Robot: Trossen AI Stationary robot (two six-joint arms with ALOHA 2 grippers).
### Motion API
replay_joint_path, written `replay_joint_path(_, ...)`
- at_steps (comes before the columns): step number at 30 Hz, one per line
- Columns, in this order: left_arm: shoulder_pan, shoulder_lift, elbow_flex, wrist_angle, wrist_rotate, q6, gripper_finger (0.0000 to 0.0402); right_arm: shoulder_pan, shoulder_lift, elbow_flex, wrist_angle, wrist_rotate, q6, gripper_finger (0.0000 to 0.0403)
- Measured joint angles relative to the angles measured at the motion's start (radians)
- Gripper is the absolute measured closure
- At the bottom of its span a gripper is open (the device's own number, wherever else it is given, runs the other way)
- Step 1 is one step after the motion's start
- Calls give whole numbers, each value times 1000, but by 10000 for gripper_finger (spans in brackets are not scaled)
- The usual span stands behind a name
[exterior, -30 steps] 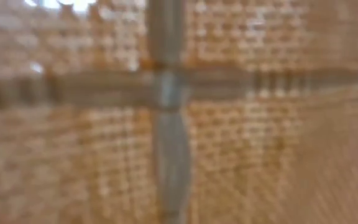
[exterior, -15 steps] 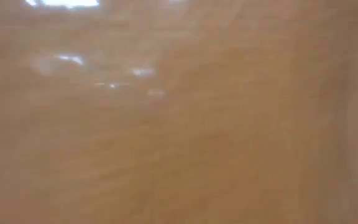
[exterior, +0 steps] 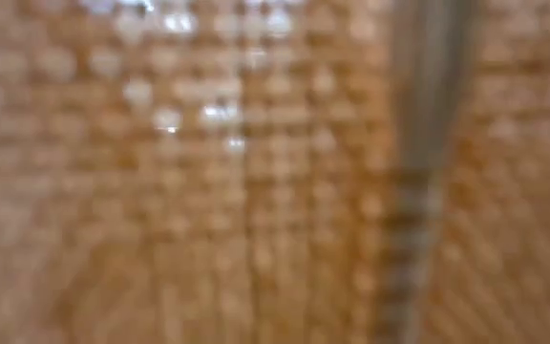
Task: Fold towel
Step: Fold the yellow towel
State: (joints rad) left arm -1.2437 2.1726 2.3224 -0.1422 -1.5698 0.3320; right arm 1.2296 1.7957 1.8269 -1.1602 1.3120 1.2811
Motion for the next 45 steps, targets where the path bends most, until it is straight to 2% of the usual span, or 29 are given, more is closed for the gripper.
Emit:
replay_joint_path(3,2,0,-7,-86,-1,-96,402,-10,5,-16,-99,-39,126,403)
replay_joint_path(5,5,0,-13,-142,1,-162,402,-20,19,-44,-131,-96,165,403)
replay_joint_path(9,7,0,-40,-251,-1,-325,402,-34,3,-70,-170,-111,243,403)
replay_joint_path(12,6,0,-59,-345,5,-436,402,-35,14,-90,-194,-191,293,403)
replay_joint_path(14,6,-1,-66,-422,72,-513,402,-40,12,-101,-197,-237,306,403)
replay_joint_path(18,6,-2,-71,-570,326,-718,401,-42,9,-118,-197,-339,338,403)
replay_joint_path(24,4,-9,-70,-658,512,-986,402,-23,3,-113,-183,-516,344,403)
replay_joint_path(30,-4,-9,-70,-617,633,-1034,402,55,-22,-62,-29,-597,204,403)
replay_joint_path(35,-6,-9,-70,-534,702,-1043,402,106,-22,3,176,-609,36,403)
replay_joint_path(39,-6,-19,-49,-513,825,-1103,402,113,-20,77,213,-607,-66,403)
replay_joint_path(42,-8,-55,-35,-513,808,-1029,402,113,-21,145,182,-596,-191,403)
replay_joint_path(45,-16,-81,-34,-570,703,-959,402,107,-21,193,114,-554,-233,403)
